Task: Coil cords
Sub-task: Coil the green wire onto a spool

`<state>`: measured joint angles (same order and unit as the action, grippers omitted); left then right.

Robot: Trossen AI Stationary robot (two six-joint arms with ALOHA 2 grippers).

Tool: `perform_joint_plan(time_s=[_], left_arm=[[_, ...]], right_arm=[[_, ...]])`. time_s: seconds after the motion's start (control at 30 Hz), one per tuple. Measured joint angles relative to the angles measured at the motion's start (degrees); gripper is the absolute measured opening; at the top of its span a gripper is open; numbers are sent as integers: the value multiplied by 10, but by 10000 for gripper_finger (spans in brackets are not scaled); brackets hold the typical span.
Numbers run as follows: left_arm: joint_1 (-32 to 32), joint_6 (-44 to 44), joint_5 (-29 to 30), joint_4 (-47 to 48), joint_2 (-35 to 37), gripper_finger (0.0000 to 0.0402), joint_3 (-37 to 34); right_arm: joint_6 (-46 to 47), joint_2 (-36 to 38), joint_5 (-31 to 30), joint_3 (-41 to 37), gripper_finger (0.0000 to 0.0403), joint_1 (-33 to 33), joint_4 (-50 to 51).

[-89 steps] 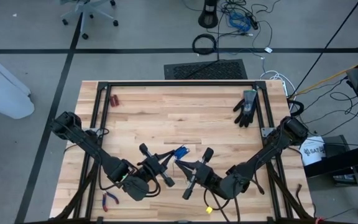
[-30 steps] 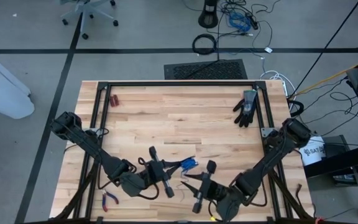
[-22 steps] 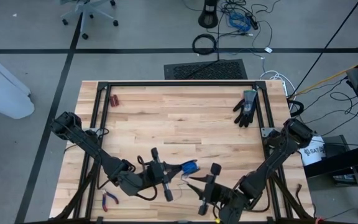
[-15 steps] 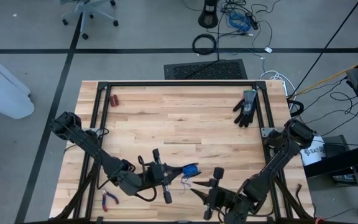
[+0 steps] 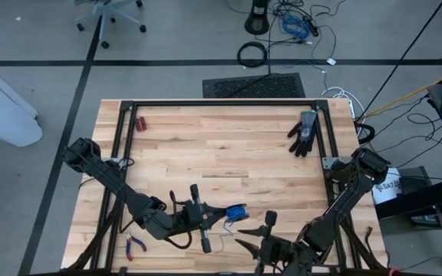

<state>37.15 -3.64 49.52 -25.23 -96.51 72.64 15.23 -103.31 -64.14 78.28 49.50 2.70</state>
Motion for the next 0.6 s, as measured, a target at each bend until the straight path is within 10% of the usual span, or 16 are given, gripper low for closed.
perform_joint_plan(time_s=[0.6], left_arm=[[0,1,0,0,0,0,0]], right_arm=[[-44,-17,29,0,31,-29,-56]])
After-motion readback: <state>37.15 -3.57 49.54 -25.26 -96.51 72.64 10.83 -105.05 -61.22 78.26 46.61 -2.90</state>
